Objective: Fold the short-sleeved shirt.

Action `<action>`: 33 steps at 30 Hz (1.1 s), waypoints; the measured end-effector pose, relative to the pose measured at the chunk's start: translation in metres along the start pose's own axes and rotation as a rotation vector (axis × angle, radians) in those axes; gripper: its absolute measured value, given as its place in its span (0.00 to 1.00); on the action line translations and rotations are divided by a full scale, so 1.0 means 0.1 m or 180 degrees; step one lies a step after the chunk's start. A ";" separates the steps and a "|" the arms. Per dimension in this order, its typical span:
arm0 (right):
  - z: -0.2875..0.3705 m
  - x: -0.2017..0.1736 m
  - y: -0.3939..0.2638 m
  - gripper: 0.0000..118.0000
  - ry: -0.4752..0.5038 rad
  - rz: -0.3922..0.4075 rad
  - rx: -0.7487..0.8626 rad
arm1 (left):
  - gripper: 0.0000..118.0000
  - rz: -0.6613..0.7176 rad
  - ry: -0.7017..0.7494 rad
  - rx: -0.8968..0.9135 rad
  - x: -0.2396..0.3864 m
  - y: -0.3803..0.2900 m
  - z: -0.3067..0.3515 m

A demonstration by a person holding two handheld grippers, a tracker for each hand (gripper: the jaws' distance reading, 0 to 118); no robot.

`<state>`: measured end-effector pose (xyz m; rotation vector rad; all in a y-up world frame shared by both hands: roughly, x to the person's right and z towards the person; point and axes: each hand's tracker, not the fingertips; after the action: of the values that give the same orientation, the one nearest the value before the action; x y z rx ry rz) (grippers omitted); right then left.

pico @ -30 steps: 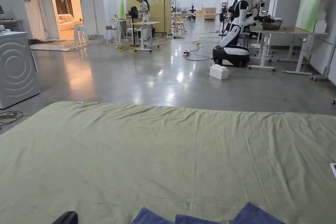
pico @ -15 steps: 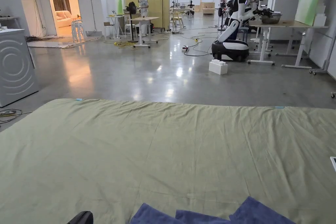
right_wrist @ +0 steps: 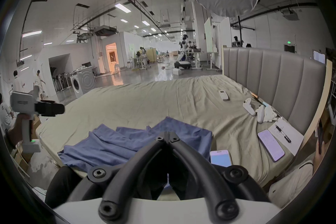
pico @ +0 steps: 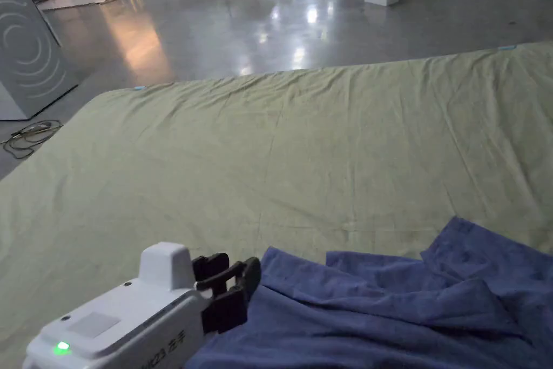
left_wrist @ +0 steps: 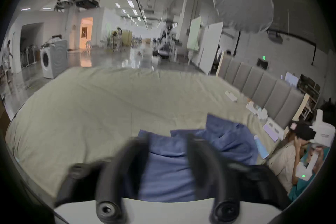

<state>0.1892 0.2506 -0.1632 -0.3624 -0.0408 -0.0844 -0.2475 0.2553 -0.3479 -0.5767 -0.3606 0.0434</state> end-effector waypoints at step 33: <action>-2.93 1.18 0.30 0.82 0.0142 0.0615 -0.1842 | 0.08 -0.0232 0.0430 -0.2208 -0.26 -0.01 -2.83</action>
<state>0.3169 0.1656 -0.4414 -0.9400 0.0651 0.0907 -0.1738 0.1019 -0.5757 -1.2447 -0.2592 -0.1982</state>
